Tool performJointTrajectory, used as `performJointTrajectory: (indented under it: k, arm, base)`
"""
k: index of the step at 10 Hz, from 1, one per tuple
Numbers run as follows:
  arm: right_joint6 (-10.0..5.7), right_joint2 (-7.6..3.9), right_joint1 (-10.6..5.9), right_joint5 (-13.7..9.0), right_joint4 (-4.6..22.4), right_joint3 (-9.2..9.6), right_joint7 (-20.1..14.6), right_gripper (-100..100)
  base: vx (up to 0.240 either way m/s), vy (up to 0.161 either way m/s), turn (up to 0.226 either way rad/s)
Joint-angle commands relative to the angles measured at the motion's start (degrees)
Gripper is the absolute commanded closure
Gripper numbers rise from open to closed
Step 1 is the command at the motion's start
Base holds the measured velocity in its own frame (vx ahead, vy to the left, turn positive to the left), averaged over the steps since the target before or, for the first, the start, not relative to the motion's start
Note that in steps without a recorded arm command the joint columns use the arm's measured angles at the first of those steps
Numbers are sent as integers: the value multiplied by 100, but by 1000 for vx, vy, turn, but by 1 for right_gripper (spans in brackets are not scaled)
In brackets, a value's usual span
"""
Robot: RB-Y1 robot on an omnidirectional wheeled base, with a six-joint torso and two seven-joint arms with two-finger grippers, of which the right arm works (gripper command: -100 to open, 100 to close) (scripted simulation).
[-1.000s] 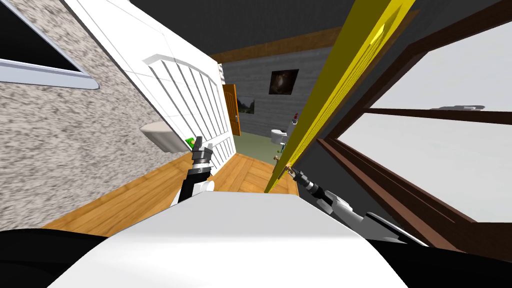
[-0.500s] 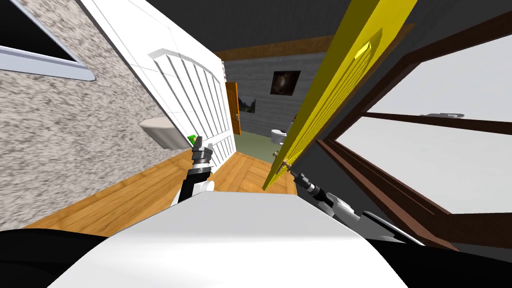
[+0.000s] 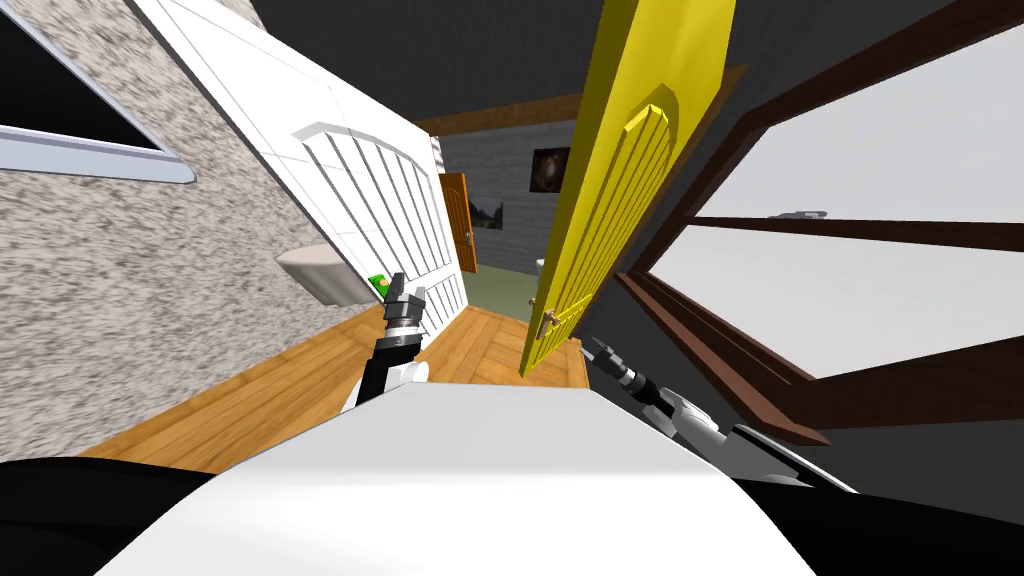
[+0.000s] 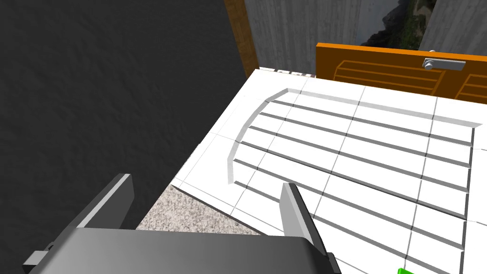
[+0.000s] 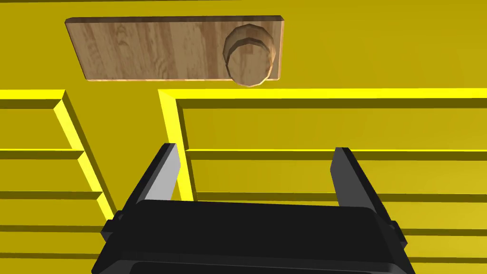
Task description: Pull the door open
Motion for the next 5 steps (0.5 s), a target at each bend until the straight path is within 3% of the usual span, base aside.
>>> performJointTrajectory:
  k: [1, 5]
  arm:
    - [78, 47, -74, -3, 46, -23, -20, -100]
    - [351, 155, -222, -29, 54, -115, -61, -100]
  base:
    - [147, 124, 92]
    - [158, 167, 84]
